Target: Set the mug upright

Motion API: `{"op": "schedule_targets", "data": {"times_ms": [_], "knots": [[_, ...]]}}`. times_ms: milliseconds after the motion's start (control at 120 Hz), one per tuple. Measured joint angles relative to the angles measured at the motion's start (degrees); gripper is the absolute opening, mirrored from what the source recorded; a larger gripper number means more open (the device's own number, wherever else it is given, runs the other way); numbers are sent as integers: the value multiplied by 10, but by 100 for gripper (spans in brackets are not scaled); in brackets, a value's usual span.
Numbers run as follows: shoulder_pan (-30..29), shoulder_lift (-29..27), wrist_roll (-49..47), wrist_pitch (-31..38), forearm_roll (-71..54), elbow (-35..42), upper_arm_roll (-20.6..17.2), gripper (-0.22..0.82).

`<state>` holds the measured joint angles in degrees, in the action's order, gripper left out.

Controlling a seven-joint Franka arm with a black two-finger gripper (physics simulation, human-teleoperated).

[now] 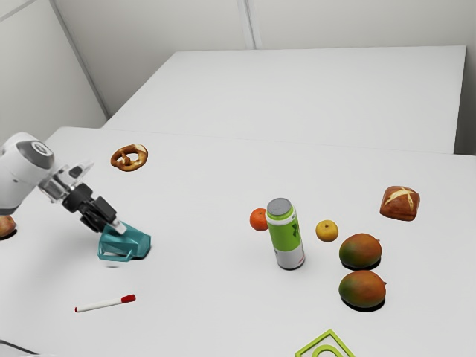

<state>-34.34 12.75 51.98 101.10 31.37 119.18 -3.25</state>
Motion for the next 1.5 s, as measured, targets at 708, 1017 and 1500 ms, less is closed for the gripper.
{"op": "schedule_targets", "data": {"times_ms": [708, 1017, 1500], "knots": [[4, -28, 0, -1, -6, -14, -35, -16], [9, -88, -47, 60, -124, -15, -143, -17], [30, -98, -206, 182, -325, -9, -275, -18]]}}
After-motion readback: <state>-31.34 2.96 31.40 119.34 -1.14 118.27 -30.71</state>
